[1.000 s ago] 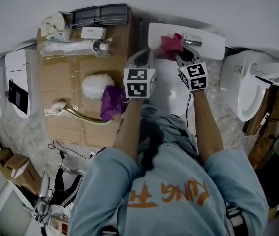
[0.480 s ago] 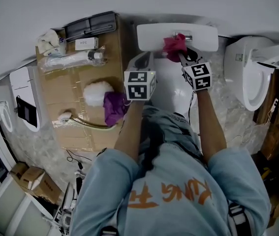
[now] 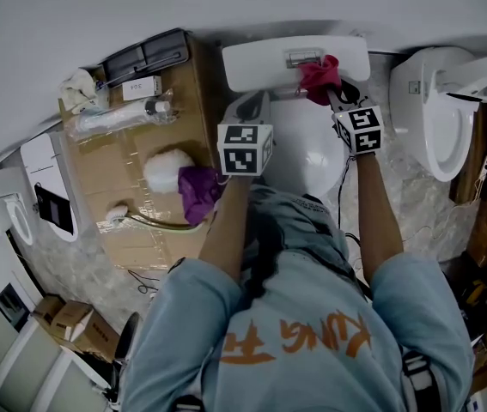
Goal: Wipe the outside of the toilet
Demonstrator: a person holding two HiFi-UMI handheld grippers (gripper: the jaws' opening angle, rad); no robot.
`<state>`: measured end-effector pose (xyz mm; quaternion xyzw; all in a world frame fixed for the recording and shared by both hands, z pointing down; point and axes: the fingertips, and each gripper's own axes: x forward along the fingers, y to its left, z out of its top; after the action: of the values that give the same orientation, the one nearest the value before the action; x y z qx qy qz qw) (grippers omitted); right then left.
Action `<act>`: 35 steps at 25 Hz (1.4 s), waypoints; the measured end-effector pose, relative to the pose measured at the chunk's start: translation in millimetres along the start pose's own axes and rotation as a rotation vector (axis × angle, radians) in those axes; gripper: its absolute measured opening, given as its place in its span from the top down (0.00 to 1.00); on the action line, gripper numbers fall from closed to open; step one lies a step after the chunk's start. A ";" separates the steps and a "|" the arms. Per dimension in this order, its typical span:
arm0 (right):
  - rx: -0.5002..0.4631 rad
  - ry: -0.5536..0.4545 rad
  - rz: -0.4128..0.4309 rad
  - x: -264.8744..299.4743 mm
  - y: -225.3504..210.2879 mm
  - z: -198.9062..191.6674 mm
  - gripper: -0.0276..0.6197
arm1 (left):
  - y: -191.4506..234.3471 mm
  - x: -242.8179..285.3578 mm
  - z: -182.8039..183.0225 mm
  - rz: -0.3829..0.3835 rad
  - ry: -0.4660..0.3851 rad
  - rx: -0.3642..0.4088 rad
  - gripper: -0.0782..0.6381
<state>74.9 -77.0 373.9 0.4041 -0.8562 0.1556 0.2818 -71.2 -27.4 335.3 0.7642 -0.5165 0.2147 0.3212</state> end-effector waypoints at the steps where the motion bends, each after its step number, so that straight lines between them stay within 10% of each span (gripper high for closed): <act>1: 0.005 -0.004 -0.008 -2.1 -5.4 -1.6 0.85 | -1.9 0.9 -1.0 -0.003 0.004 0.004 0.86; 14: 0.148 -0.045 -0.164 -29.8 -82.6 -19.1 0.85 | 9.9 -4.3 -1.7 0.035 0.005 -0.012 0.86; 23: 0.175 0.027 -0.431 -54.2 -111.8 -45.3 0.85 | 1.6 -19.2 -16.1 0.046 -0.038 -0.065 0.86; 35: 0.093 -0.149 -0.213 -65.4 8.1 -16.6 0.85 | 20.8 -56.1 -55.5 0.153 -0.188 -0.149 0.86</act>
<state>108.2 -24.2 346.9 0.5158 -0.8188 0.1340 0.2134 -111.3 43.2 342.8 0.7133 -0.6157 0.1271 0.3098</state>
